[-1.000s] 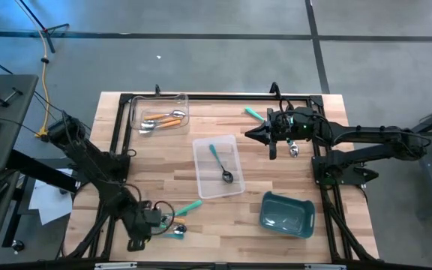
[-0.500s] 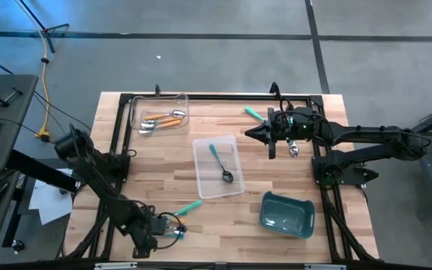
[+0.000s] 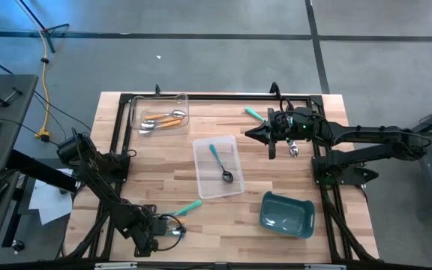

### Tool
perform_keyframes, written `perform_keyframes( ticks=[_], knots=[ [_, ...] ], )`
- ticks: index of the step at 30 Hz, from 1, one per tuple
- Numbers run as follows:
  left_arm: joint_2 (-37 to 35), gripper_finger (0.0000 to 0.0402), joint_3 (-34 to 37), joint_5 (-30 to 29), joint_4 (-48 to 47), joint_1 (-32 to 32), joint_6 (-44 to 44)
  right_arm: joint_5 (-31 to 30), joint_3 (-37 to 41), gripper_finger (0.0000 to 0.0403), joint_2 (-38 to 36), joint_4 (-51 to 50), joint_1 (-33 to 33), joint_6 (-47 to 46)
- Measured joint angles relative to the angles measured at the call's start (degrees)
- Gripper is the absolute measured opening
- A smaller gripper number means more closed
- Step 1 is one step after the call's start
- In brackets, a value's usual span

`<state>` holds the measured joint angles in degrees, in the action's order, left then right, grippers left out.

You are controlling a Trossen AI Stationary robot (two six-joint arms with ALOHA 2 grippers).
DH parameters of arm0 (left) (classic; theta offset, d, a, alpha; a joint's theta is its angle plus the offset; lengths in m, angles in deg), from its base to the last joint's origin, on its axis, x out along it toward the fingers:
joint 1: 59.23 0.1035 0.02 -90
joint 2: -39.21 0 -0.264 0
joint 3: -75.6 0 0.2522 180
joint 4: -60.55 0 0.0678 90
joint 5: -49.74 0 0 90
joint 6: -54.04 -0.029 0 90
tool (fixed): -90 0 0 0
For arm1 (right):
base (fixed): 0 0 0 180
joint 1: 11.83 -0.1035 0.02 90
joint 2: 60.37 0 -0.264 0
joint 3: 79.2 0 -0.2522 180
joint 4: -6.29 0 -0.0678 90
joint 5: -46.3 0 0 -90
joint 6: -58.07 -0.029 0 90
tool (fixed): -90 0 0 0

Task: Sort silverware by color (type)
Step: Put the blue spoon into the white transparent bin

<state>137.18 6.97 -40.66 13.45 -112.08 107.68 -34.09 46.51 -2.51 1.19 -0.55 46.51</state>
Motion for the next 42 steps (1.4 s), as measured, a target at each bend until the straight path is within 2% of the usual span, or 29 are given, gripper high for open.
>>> perform_keyframes(
  ticks=[22,26,37,42],
  knots=[
    [-0.08,0.0126,0.02,-0.51,-1.86,0.17,-3.8,0.02,0.02,0.0,0.24,-0.94,-0.01,0.04],
    [0.85,0.0126,0.03,-0.48,-1.63,-0.07,-5.83,0.02,0.02,0.0,0.24,-1.29,0.0,0.06],
    [3.69,0.0126,-0.17,-0.57,-1.64,0.04,-4.56,0.02,0.02,0.0,0.24,-2.26,0.0,0.2],
    [3.72,0.0103,-0.09,-0.36,-1.72,0.08,-4.39,0.02,0.02,0.0,0.24,-2.49,0.01,0.97]
  ],
)
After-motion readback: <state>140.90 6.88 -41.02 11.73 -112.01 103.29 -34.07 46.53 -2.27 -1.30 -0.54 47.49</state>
